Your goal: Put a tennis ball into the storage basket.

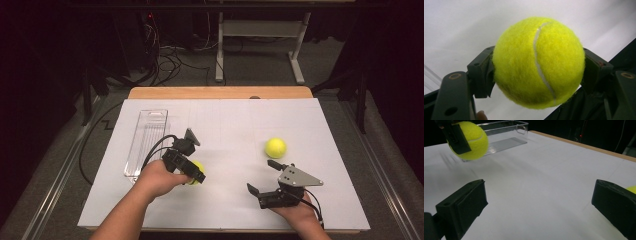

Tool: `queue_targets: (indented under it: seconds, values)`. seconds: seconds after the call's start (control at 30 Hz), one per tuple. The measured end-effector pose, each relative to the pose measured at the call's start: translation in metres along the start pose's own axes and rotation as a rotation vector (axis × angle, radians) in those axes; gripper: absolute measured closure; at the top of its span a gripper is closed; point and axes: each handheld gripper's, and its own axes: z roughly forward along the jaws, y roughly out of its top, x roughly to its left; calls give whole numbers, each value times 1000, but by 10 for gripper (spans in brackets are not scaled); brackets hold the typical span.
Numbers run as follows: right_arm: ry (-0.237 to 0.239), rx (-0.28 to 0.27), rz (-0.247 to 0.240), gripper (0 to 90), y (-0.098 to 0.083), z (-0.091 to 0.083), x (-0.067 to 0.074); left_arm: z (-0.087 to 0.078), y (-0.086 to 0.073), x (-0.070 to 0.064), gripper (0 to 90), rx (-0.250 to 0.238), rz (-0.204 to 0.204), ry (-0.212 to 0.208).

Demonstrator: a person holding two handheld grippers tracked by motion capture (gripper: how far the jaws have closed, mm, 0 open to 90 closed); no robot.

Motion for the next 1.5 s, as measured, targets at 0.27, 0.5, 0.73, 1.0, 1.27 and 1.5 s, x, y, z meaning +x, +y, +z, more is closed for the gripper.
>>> queue_targets:
  seconds: [0.27, 0.5, 0.73, 1.0, 1.27, 1.5]
  values:
    - [-42, -8, 21, 2, -7, -16, -13, -2, -5, 7, 264, -9, -13, -1]
    - [-74, -12, 25, 2, -11, -28, -23, -4, -11, 14, 264, -15, -20, -9]
    - [-98, 0, 33, 2, -17, -38, -31, -7, -16, 18, 263, -17, -26, -11]
    - [-103, -4, 38, 2, -18, -36, -32, -10, -18, 20, 264, -25, -34, -11]
    - [-106, -21, 53, 2, -17, -39, -32, -17, -21, 21, 264, 2, -36, -1]
    - [-101, -23, 50, 2, -16, -38, -31, -32, -23, 26, 264, 24, -35, 30]
